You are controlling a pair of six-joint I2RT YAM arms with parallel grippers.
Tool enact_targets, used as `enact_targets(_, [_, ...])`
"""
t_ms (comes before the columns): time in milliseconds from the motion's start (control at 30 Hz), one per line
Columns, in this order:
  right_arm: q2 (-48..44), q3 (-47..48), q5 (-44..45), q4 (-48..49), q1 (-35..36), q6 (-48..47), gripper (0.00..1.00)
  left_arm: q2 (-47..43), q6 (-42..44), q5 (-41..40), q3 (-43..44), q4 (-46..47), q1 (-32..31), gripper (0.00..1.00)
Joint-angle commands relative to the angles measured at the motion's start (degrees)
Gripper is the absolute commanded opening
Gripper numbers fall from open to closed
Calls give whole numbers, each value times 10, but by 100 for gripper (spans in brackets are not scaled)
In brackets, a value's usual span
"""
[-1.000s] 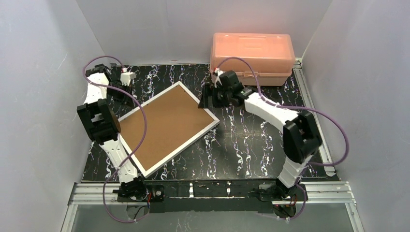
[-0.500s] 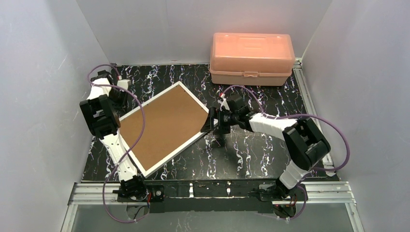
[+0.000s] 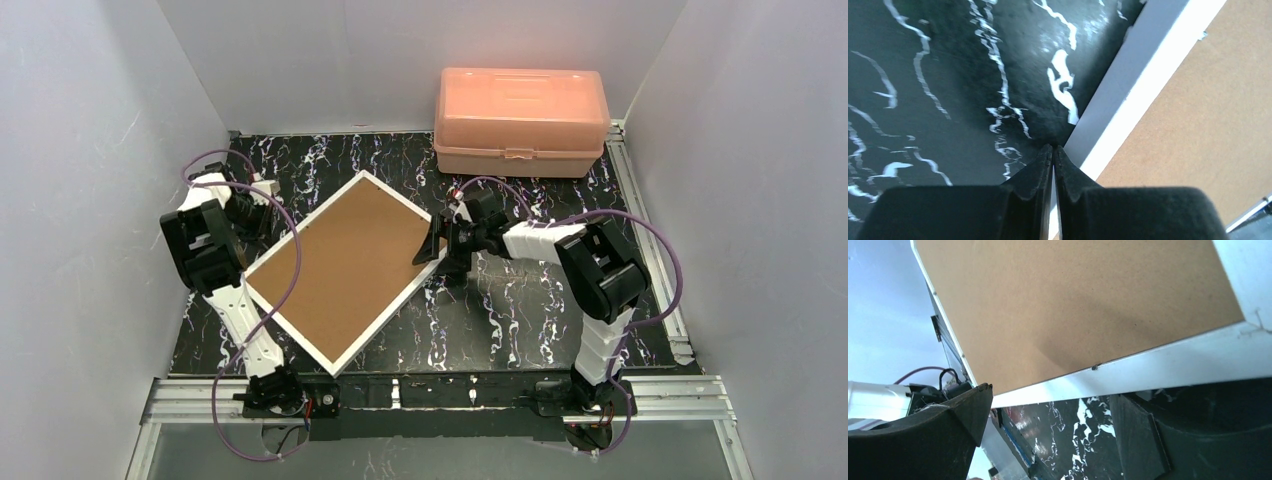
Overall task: Put the photo into the frame
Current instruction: Adjust the photo frame at the center of the board.
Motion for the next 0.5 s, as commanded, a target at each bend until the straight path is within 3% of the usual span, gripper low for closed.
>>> enact_targets(0, [3, 36, -2, 26, -32, -12, 94, -15, 28, 68, -49, -81, -6, 5])
enact_targets(100, [20, 67, -10, 25, -54, -17, 93, -26, 30, 94, -66, -108, -19, 4])
enact_targets(267, [43, 142, -9, -84, -74, -80, 94, -60, 37, 145, -126, -132, -57, 3])
enact_targets(467, [11, 108, -14, -119, -90, -92, 93, -93, 94, 167, -178, -177, -58, 5])
